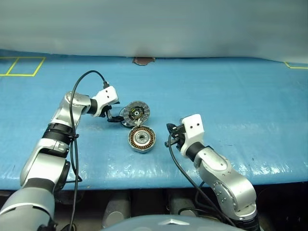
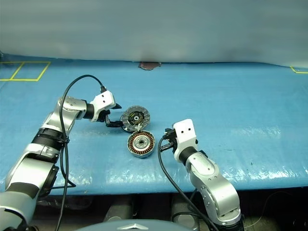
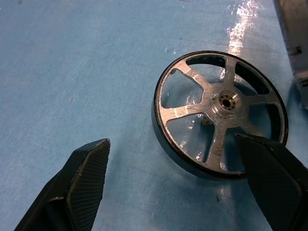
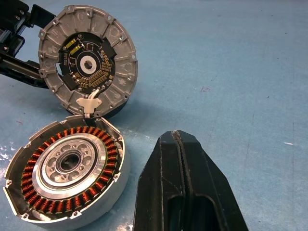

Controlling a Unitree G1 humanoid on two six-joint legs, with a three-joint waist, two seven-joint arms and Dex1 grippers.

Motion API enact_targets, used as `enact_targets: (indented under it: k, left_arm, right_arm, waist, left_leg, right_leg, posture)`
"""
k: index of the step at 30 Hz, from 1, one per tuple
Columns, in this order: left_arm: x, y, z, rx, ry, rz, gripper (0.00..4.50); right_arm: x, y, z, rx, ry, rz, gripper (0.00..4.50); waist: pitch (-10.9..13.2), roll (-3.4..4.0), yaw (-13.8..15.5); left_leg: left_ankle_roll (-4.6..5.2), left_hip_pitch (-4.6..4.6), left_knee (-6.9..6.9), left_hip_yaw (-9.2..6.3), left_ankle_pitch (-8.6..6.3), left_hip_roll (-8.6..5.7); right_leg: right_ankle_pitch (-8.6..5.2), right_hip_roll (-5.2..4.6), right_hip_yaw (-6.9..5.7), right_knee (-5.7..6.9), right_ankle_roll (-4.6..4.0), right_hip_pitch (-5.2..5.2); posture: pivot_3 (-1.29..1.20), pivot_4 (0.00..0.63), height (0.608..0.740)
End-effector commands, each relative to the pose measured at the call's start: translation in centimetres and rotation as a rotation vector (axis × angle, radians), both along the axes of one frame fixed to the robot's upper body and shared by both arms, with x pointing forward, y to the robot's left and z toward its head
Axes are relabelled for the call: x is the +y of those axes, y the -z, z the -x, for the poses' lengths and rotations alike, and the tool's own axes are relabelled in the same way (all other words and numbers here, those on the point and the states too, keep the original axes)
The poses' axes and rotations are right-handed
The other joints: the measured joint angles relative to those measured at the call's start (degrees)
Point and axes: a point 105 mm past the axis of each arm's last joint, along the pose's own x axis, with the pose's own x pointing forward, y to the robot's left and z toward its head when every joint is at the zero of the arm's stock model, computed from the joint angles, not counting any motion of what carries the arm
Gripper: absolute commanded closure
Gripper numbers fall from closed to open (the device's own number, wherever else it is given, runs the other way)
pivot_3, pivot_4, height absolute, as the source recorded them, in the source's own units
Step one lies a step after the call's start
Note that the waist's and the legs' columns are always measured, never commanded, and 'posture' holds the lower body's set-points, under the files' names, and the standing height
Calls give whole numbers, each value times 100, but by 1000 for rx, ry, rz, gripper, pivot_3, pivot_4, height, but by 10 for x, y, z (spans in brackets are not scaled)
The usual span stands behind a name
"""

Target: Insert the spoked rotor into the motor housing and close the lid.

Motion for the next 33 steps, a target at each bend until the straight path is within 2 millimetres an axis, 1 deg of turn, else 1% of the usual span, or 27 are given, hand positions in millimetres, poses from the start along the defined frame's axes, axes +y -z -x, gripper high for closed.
enact_targets:
  k: [1,7,11,13,17,28,33]
  left_arm:
    - [-4,-19,-6,-72,15,31,17]
    - [-8,-24,-11,-116,38,20,17]
    - [-15,-26,-9,-75,48,69,17]
    - [-14,-24,-7,-55,54,58,17]
    - [-4,-14,-5,-35,44,-6,17]
    - [2,2,3,11,41,-53,17]
    - [2,6,3,6,35,-64,17]
  right_arm:
    - [0,-9,0,-40,0,-13,4500]
    - [0,-9,0,-41,0,-15,4500]
    - [1,-9,0,-41,2,-16,4500]
    - [0,-9,0,-42,5,-15,4500]
    - [-1,-9,0,-42,10,-15,4500]
    - [0,-9,1,-39,0,-14,4500]
    - [1,-9,1,-38,-4,-15,4500]
  waist:
    - [0,0,1]
    - [0,0,5]
    - [0,0,4]
    - [0,0,0]
    - [0,0,-20]
    - [0,0,-9]
    - [0,0,-3]
  left_leg:
    - [0,0,0,0,0,0]
    - [0,0,0,0,0,0]
    - [0,-1,0,0,0,-1]
    - [0,-1,0,0,0,-1]
    - [0,0,0,-1,0,1]
    - [0,-1,0,-1,0,2]
    - [0,-1,1,-1,0,1]
  right_leg:
    - [0,0,0,0,0,0]
    - [0,0,0,0,0,0]
    - [0,0,0,-1,0,1]
    - [0,0,0,-1,0,0]
    - [0,2,0,0,0,-1]
    - [0,3,1,1,0,-1]
    - [0,3,1,0,0,0]
  posture:
    - [0,150,740]
    - [0,150,740]
    - [0,150,740]
    - [0,150,740]
    - [0,150,740]
    - [0,150,740]
    - [0,150,740]
